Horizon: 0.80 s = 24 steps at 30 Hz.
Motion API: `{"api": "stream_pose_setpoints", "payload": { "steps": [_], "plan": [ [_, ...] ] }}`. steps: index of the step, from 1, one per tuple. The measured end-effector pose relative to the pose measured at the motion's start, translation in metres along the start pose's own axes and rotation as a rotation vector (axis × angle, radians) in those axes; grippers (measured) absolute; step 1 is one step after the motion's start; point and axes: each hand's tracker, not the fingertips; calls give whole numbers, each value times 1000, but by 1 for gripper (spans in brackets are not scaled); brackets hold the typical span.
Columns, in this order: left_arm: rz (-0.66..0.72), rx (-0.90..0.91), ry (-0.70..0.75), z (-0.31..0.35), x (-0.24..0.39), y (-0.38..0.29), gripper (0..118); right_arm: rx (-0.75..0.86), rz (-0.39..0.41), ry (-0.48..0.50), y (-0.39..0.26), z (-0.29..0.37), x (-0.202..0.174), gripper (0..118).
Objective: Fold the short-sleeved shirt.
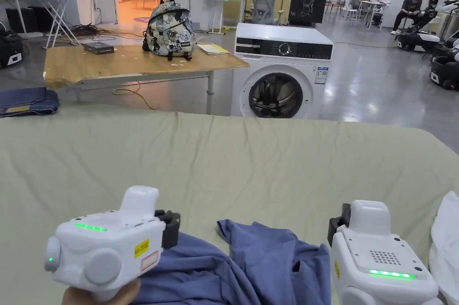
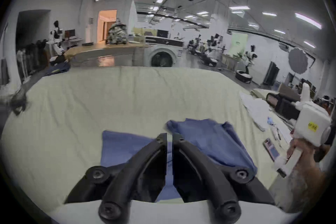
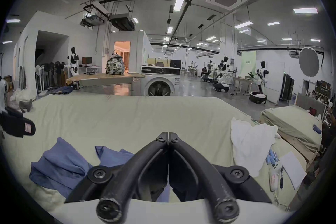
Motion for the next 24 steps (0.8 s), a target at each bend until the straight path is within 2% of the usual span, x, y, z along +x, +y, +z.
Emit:
{"api": "stream_pose_setpoints", "payload": {
  "steps": [7, 14, 19, 20, 21, 22, 23, 24],
  "plan": [
    [141, -110, 109, -21, -62, -22, 0, -26, 4, 36, -5, -8, -15, 0],
    [201, -217, 158, -86, -130, 23, 0, -52, 14, 47, -10, -22, -21, 0],
    [255, -346, 150, -140, -148, 43, 2, -74, 18, 37, -15, -32, -19, 0],
    [271, -371, 148, -151, -150, 45, 15, -79, 21, 33, -16, -34, -18, 0],
    [275, -383, 141, -161, -152, 47, 44, -85, 22, 29, -17, -36, -16, 0],
    [276, -377, 141, -169, -153, 47, 66, -89, 24, 25, -18, -37, -15, 0],
    [278, -386, 147, -175, -151, 45, 78, -95, 25, 22, -20, -39, -13, 0],
    [282, -393, 155, -182, -151, 44, 78, -100, 27, 19, -22, -40, -12, 0]
  ]
}}
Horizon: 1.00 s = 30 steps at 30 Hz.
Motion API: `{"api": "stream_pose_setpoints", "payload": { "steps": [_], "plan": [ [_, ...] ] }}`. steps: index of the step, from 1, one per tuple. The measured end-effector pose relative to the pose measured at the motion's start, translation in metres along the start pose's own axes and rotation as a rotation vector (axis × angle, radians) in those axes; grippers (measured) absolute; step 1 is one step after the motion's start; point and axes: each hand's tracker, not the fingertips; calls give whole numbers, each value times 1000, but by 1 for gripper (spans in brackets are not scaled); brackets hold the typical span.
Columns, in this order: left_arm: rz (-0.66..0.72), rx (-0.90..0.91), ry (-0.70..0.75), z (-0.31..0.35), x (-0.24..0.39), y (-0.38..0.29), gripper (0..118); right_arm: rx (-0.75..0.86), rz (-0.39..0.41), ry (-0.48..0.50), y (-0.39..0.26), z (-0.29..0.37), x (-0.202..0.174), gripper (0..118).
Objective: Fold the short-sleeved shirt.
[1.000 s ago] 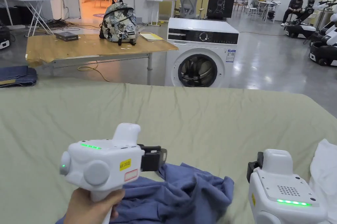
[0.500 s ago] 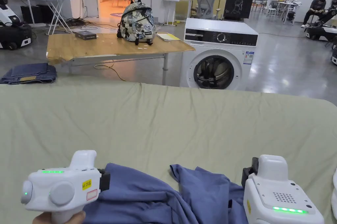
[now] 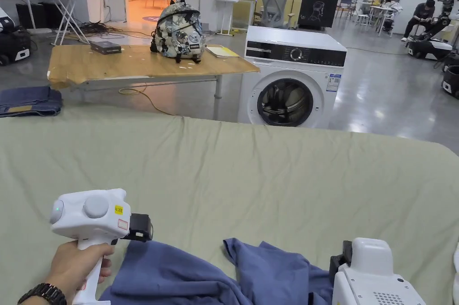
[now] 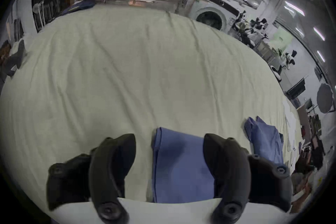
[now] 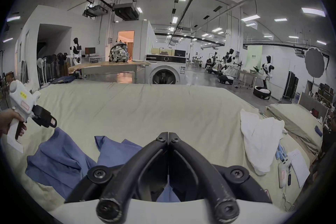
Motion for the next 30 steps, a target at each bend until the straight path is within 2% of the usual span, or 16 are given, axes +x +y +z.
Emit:
{"api": "stream_pose_setpoints", "payload": {
  "steps": [6, 8, 10, 11, 12, 17, 21, 22, 23, 24, 25, 26, 28, 30],
  "plan": [
    [-59, -128, 86, -41, 20, -10, 78, -42, 7, -24, -9, -8, 12, 0],
    [-213, -77, 193, -31, 42, -26, 73, -59, -4, -33, -11, -11, 19, 0],
    [-275, -61, 159, -24, 52, -32, 46, -74, -10, -47, -10, -16, 27, 0],
    [-283, -63, 116, -23, 49, -34, 28, -87, -14, -54, -9, -20, 32, 0],
    [-285, -51, 131, -18, 49, -36, 1, -104, -21, -59, -8, -24, 37, 0],
    [-235, 34, 47, 19, 35, -42, 0, -240, -74, -33, 5, -52, 62, 0],
    [-190, 116, 2, 54, 23, -53, 0, -350, -77, 36, 8, -81, 71, 0],
    [-181, 123, 1, 63, 20, -58, 0, -400, -56, 58, 8, -91, 71, 4],
    [-167, 139, -1, 70, 18, -61, 0, -417, -49, 65, 6, -99, 69, 19],
    [-161, 142, -7, 75, 16, -65, 0, -440, -49, 82, 3, -106, 67, 54],
    [-151, 147, -15, 82, 13, -69, 0, -496, -50, 120, -1, -116, 66, 77],
    [-148, 147, -18, 86, 10, -74, 0, -531, -60, 131, -6, -126, 64, 86],
    [-145, 151, -13, 93, 11, -84, 0, -578, -89, 142, -15, -139, 60, 86],
    [-137, 142, -6, 95, 6, -90, 0, -640, -71, 123, -27, -153, 54, 86]
  ]
}}
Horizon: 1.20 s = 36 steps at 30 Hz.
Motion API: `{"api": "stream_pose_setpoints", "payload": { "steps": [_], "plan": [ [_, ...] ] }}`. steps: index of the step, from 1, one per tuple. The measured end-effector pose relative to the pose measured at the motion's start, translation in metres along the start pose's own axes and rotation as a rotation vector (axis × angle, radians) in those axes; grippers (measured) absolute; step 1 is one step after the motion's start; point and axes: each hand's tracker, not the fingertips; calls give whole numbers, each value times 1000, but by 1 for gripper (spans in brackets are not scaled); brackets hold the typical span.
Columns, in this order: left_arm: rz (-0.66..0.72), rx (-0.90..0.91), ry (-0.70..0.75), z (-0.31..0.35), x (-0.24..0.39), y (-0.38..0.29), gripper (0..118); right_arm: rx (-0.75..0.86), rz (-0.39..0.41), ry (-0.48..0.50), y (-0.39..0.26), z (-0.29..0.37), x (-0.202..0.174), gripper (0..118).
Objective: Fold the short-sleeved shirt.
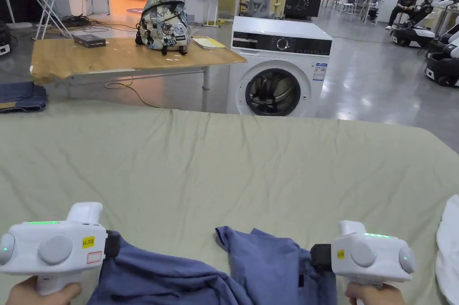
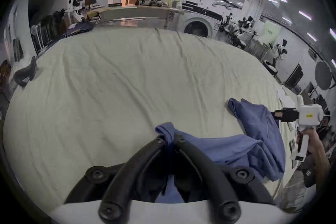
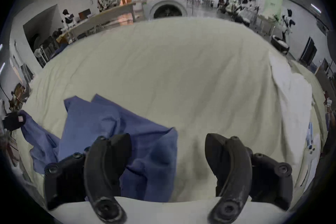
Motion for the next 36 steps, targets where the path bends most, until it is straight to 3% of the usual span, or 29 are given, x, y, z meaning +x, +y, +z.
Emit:
{"api": "stream_pose_setpoints", "payload": {
  "steps": [1, 2, 3, 5, 7, 8, 10, 26, 31, 36],
  "plan": [
    [9, -2, 1, -3, -4, -2, 0, -29, 3, 4, -1, -8, -1, 81],
    [16, -7, 5, -2, -6, -5, 0, -44, 13, 22, -3, -14, -2, 63],
    [18, -8, 8, -1, -8, -7, 0, -58, 24, 7, -8, -17, -5, 28],
    [17, -11, 14, 0, -9, -10, 0, -17, 47, -51, -15, -14, -9, 21],
    [8, -7, 20, 4, -11, -10, 0, -5, 33, -23, -16, -5, -9, 16],
    [5, -1, 25, 7, -12, -9, 0, 18, 32, -20, -16, 1, -7, 3],
    [4, 19, 34, 12, -14, -5, 0, 65, 10, 9, -14, 15, -4, 2],
    [77, 302, 154, 135, -85, 71, 0, 451, 4, -97, 36, 168, 19, 2],
    [114, 358, 167, 156, -116, 115, 0, 548, -42, -70, 71, 205, 25, 2],
    [105, 389, 177, 167, -119, 163, 0, 625, -33, -54, 109, 235, 12, 2]
  ]
}}
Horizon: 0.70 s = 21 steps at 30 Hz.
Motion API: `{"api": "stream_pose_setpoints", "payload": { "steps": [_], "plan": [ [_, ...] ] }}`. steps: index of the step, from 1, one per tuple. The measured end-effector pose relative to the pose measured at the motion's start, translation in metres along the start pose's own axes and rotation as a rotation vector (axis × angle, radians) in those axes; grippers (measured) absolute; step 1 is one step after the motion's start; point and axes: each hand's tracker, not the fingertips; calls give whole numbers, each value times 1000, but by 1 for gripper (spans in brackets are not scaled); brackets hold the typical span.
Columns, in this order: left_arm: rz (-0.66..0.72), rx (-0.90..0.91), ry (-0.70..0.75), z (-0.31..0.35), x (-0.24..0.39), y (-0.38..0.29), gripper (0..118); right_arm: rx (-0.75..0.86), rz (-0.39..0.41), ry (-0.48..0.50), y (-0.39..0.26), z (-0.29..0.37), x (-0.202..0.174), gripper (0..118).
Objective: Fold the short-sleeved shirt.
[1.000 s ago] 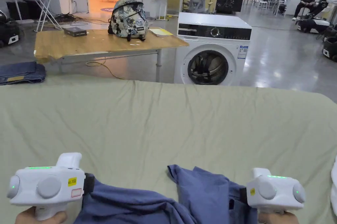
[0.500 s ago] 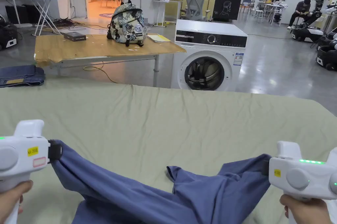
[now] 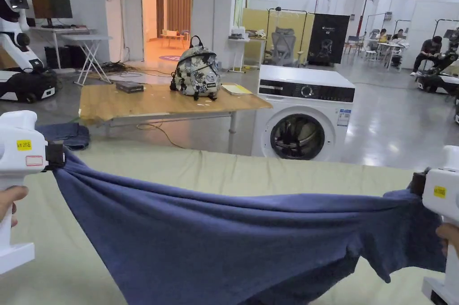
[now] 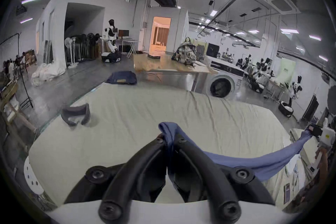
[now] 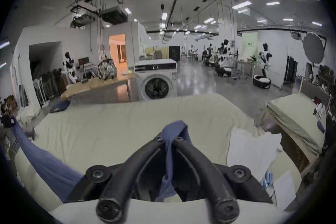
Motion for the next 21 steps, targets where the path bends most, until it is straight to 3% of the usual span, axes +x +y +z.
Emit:
{"api": "stream_pose_setpoints", "payload": {
  "steps": [8, 13, 21],
  "plan": [
    [-32, 40, 42, -20, 17, 64, 0, 79, 14, -18, 67, -19, -16, 2],
    [-70, 68, 61, -24, 40, 83, 0, 132, 61, -42, 93, -28, -27, 1],
    [-114, 47, 60, -32, 53, 50, 0, 86, 122, -82, 64, -44, -27, 2]
  ]
}}
